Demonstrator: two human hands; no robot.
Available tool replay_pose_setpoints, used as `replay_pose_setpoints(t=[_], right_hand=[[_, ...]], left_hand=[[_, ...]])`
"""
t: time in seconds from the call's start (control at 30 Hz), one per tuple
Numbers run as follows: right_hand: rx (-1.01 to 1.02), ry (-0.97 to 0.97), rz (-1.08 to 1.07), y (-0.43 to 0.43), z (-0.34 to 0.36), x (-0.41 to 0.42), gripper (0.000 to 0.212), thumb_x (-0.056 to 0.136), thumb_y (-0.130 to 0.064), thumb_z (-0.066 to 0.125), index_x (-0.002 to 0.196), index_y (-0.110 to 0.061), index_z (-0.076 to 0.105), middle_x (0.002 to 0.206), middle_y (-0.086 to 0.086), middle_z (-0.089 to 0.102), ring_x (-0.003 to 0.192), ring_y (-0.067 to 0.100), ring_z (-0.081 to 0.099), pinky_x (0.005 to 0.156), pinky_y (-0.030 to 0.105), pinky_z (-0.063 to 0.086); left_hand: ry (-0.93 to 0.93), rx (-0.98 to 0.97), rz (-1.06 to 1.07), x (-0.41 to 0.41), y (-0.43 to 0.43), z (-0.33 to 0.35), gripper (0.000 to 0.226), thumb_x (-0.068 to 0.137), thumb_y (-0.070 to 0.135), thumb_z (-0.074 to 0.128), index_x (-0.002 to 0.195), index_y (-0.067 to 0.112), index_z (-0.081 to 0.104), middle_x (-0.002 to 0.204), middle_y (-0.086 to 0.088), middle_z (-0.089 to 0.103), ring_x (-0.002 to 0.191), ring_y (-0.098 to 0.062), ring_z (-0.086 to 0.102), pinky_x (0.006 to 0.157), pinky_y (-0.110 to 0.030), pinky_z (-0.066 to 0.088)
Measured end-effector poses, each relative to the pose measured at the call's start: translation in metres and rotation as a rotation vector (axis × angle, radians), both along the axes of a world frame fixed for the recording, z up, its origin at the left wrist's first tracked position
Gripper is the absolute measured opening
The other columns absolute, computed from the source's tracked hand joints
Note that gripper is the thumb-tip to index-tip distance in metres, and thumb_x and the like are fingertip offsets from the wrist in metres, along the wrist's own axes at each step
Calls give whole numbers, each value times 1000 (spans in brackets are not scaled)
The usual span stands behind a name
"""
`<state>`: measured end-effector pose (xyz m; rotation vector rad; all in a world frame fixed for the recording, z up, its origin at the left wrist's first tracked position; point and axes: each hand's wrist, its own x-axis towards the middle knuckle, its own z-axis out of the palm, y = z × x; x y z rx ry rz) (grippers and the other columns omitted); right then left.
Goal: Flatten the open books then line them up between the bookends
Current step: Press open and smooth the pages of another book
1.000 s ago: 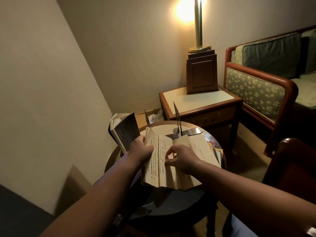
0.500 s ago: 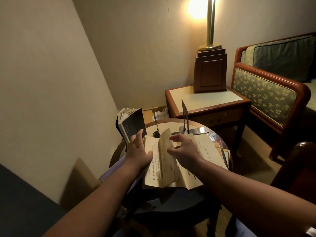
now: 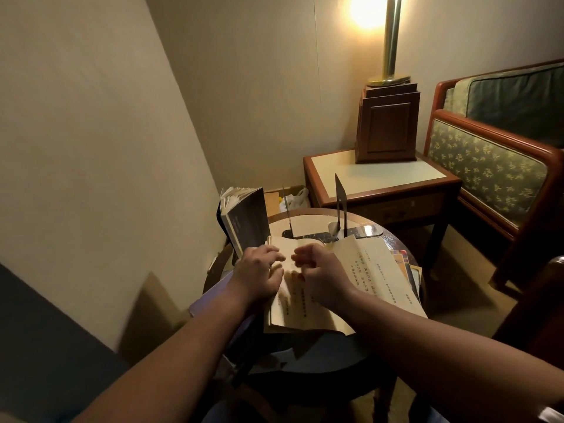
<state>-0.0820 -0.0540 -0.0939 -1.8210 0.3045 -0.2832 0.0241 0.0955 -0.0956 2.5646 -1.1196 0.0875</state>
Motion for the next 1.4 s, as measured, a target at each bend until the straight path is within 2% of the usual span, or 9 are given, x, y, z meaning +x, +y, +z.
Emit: replay_pose_setpoints(t=[0.1,0.2,0.4,0.53,0.7,0.8,0.93,1.1,1.4], right_hand=[[-415,-85,-54,-11,-6,1,36,98,-10,56,132,-20,54,140,-1,54,130,18,49,101,27,45],[-656,100,142,-22,-17,3,56,103,-42,43,154,-26,28,164,-6,17,152,20,9,120,40,18],[-916,317,361,-23,-46,7,81,91,-74,11,155,-32,-15,158,-11,-27,145,15,-28,118,37,-14],[-941,311,374,-21,-48,8,86,83,-77,0,154,-32,-18,154,-11,-31,144,14,-29,115,35,-16],[-916,282,363,-21,-52,9,95,71,-79,-11,153,-31,-19,152,-12,-32,144,13,-29,119,36,-14],[-914,261,359,-21,-51,8,91,72,-77,-11,148,-31,-23,152,-12,-32,142,11,-31,116,33,-17],[-923,258,362,-22,-54,9,91,73,-77,-11,151,-31,-21,154,-11,-31,144,12,-30,117,33,-18],[-931,254,358,-23,-58,11,87,73,-77,-12,146,-32,-26,154,-11,-33,143,12,-32,118,35,-17],[-964,225,392,-24,-62,12,94,71,-79,-14,148,-27,-26,155,-7,-33,145,14,-30,120,36,-14]], left_hand=[[11,145,-4,0,8,-5,40,92,50,51,126,32,59,141,7,49,131,-21,40,105,-45,38],[39,170,7,-3,13,-10,45,93,55,45,132,34,54,145,7,45,135,-20,36,108,-45,33],[-4,251,6,-4,16,-7,56,90,62,37,138,34,47,154,5,36,142,-22,29,111,-54,30],[-29,496,-158,-3,17,1,96,67,89,-7,152,47,12,164,14,1,152,-20,-5,116,-62,1],[68,540,-159,13,12,-2,107,49,93,-23,147,53,-6,156,21,-16,149,-18,-16,114,-64,-9],[148,553,-102,33,-7,-4,106,55,92,-19,151,50,-2,162,17,-11,150,-23,-14,113,-65,-8],[186,612,-54,52,-31,-4,63,95,69,15,153,47,1,164,12,-8,151,-27,-12,112,-65,-10],[169,624,-43,57,-37,-4,63,95,69,15,152,48,-1,164,11,-9,151,-30,-7,113,-65,-8],[33,660,-155,1,0,8,71,88,71,1,151,42,-14,159,11,-26,145,-24,-27,110,-64,-16]])
